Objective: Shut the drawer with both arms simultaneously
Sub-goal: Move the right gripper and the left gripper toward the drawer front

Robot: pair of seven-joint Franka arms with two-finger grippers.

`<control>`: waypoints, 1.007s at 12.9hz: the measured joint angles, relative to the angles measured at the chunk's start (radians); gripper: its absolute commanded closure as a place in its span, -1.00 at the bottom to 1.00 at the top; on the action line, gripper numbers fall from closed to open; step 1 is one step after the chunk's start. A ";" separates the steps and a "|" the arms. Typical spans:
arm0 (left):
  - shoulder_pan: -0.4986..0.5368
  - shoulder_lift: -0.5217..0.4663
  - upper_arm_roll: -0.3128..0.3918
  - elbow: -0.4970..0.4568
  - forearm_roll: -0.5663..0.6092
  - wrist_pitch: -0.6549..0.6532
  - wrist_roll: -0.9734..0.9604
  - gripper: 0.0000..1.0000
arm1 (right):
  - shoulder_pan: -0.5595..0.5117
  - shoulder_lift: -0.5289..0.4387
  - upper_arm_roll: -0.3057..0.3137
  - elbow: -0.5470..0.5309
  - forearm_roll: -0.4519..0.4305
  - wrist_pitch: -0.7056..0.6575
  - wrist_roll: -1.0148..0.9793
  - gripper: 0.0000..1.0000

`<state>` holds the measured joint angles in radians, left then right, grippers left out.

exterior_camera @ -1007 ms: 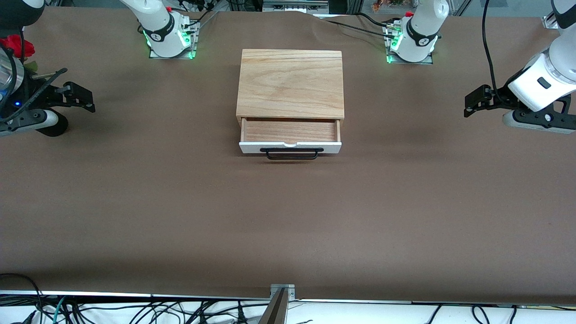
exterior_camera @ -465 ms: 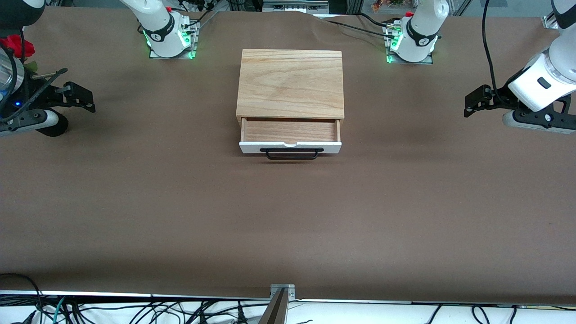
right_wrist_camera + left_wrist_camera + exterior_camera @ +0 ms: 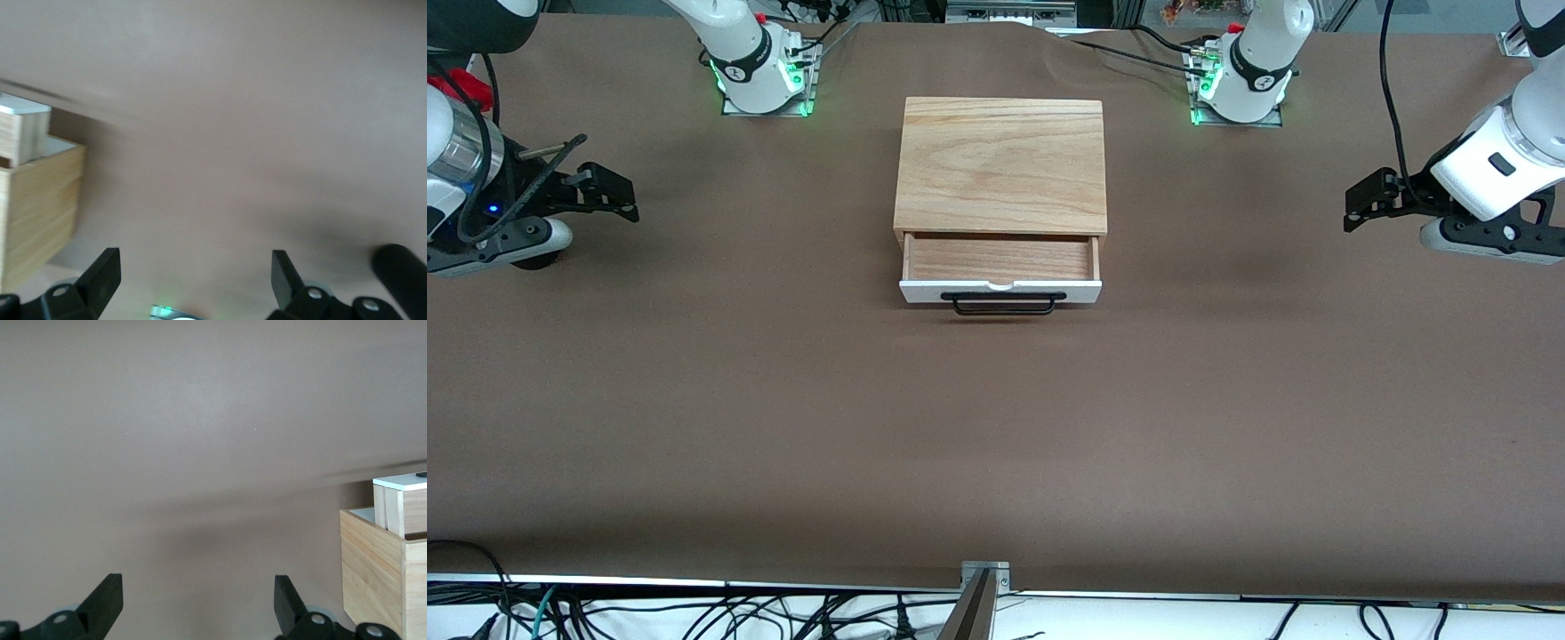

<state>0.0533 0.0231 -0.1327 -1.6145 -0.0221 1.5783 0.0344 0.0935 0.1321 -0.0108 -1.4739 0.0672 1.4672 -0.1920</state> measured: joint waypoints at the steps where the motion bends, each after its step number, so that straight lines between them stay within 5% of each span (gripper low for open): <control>1: 0.000 0.000 0.000 0.000 0.000 0.000 0.000 -1.00 | -0.004 0.011 -0.004 -0.002 0.025 0.001 0.000 -1.00; 6: -0.004 0.003 -0.007 0.000 0.000 0.000 0.001 -1.00 | 0.034 0.128 0.006 -0.011 0.065 0.016 -0.004 -1.00; 13: -0.019 0.058 -0.017 0.000 -0.082 0.003 0.009 -1.00 | 0.106 0.265 0.011 -0.017 0.439 0.104 -0.002 -1.00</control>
<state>0.0347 0.0808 -0.1499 -1.6148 -0.1043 1.5816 0.0435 0.1994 0.3971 0.0007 -1.4906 0.5065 1.5708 -0.1944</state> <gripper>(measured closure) 0.000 0.000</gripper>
